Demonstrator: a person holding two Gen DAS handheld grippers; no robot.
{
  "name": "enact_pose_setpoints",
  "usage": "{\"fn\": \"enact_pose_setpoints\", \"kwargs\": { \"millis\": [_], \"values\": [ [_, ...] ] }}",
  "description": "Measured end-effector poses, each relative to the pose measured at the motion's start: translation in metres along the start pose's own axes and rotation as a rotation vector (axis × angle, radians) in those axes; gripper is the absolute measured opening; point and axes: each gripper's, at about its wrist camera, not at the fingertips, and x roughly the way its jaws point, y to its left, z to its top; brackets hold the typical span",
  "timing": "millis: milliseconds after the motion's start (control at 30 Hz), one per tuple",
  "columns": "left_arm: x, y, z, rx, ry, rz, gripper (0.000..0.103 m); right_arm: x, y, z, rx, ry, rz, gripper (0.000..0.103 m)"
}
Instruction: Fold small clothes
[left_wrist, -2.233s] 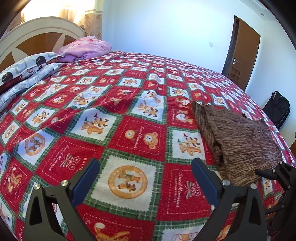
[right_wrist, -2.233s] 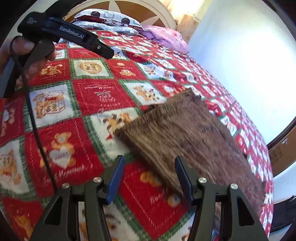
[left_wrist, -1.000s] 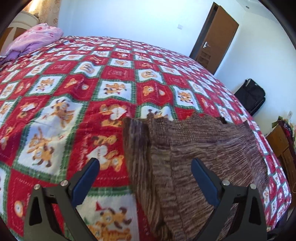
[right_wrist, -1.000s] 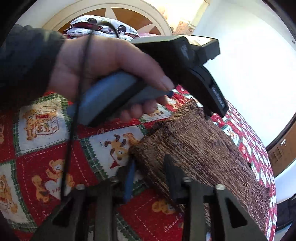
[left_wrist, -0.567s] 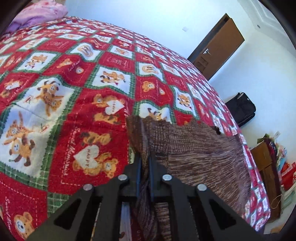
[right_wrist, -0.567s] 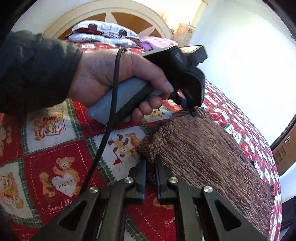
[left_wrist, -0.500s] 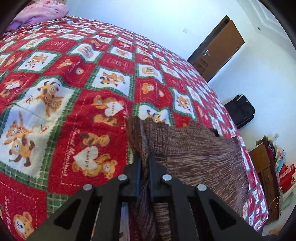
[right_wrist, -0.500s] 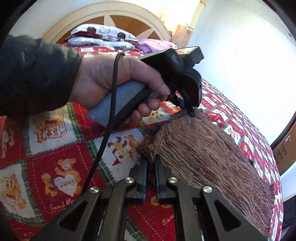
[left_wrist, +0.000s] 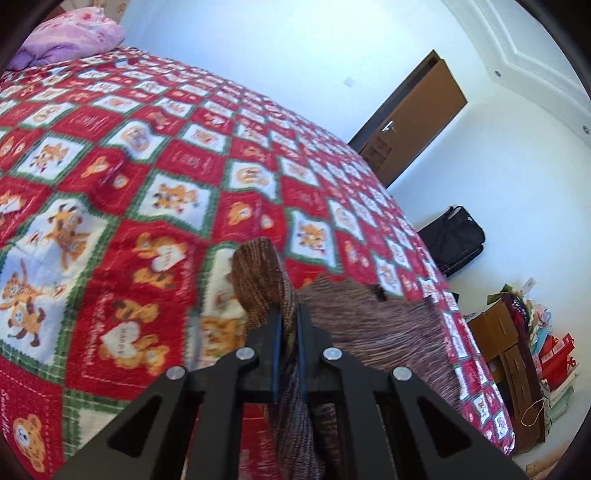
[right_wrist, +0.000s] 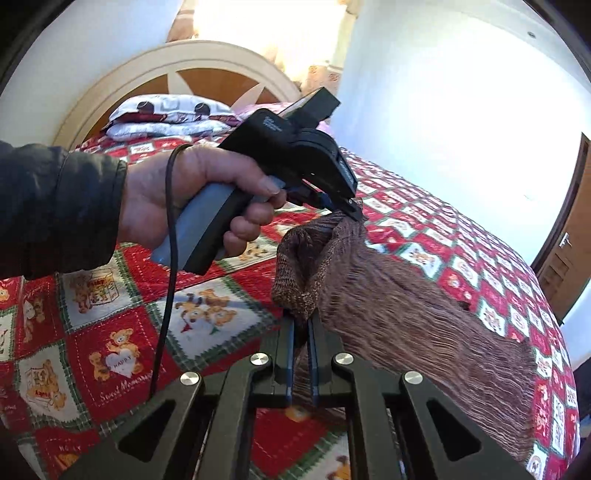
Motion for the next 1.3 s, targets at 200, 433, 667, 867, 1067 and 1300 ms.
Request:
{"fn": "enact_pose_setpoints", "kwargs": {
  "millis": [200, 433, 667, 867, 1067, 1300],
  "values": [
    [0.003, -0.030, 0.006, 0.018, -0.033, -0.035, 0.007, -0.016, -0.030, -0.002, 0.060, -0.029, -0.035, 0.006],
    [0.014, -0.080, 0.017, 0.065, -0.040, -0.062, 0.007, -0.040, -0.070, -0.013, 0.152, -0.053, -0.079, 0.005],
    [0.037, -0.131, 0.016, 0.130, -0.021, -0.092, 0.007, -0.059, -0.108, -0.034, 0.240, -0.053, -0.128, 0.005],
    [0.070, -0.170, 0.011, 0.167, 0.020, -0.109, 0.007, -0.075, -0.142, -0.057, 0.315, -0.041, -0.181, 0.005],
    [0.104, -0.201, 0.001, 0.199, 0.069, -0.115, 0.006, -0.080, -0.170, -0.082, 0.394, -0.001, -0.208, 0.005],
    [0.133, -0.225, -0.014, 0.232, 0.125, -0.120, 0.006, -0.087, -0.185, -0.106, 0.458, 0.031, -0.226, 0.005]
  ]
}}
